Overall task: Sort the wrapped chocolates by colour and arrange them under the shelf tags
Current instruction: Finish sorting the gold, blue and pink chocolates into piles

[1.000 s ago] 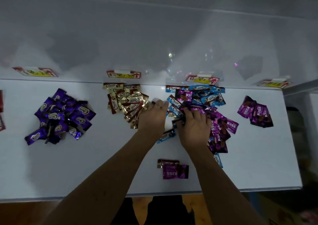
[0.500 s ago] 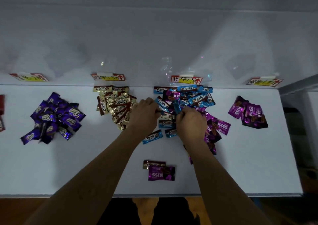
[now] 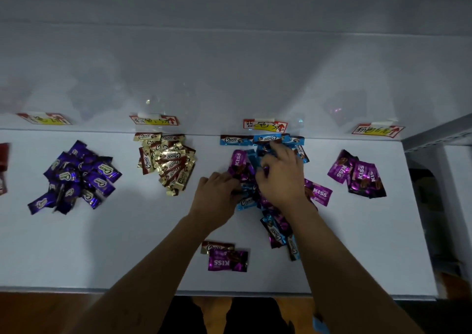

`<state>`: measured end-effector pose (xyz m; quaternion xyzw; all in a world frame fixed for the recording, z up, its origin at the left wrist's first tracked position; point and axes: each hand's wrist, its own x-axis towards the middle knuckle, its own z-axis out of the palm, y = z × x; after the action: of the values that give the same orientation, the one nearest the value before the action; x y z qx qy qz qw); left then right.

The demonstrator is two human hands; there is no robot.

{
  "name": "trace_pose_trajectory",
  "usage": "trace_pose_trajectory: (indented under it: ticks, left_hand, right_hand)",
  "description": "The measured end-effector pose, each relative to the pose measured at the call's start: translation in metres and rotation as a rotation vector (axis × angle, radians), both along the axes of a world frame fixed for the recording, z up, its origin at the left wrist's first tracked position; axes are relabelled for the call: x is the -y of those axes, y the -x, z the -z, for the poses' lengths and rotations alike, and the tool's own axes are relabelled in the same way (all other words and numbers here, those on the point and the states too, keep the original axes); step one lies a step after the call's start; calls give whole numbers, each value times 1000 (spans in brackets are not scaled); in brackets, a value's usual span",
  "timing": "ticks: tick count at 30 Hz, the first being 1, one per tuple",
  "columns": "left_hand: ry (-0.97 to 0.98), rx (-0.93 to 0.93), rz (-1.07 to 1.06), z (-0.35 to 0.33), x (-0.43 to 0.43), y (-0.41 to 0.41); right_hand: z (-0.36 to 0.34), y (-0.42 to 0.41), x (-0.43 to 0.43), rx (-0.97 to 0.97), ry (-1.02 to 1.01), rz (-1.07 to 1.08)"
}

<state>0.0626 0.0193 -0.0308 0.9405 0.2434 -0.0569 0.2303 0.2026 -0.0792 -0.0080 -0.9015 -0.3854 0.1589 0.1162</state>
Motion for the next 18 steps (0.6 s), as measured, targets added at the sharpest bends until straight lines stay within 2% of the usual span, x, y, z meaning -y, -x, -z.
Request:
trace_pose_trajectory:
  ticks: [3, 6, 12, 14, 18]
  left_hand:
    - [124, 18, -31, -4, -4, -1]
    - [223, 63, -111, -9, -11, 1]
    - [163, 261, -278, -14, -27, -23]
    - [192, 234, -244, -6, -32, -37]
    - [160, 203, -142, 9, -21, -40]
  right_hand:
    - [7, -16, -13, -46, 149, -130]
    - [12, -10, -7, -97, 169, -149]
    - [18, 25, 33, -112, 118, -114]
    - [20, 27, 38, -131, 70, -96]
    - [12, 20, 41, -152, -148, 42]
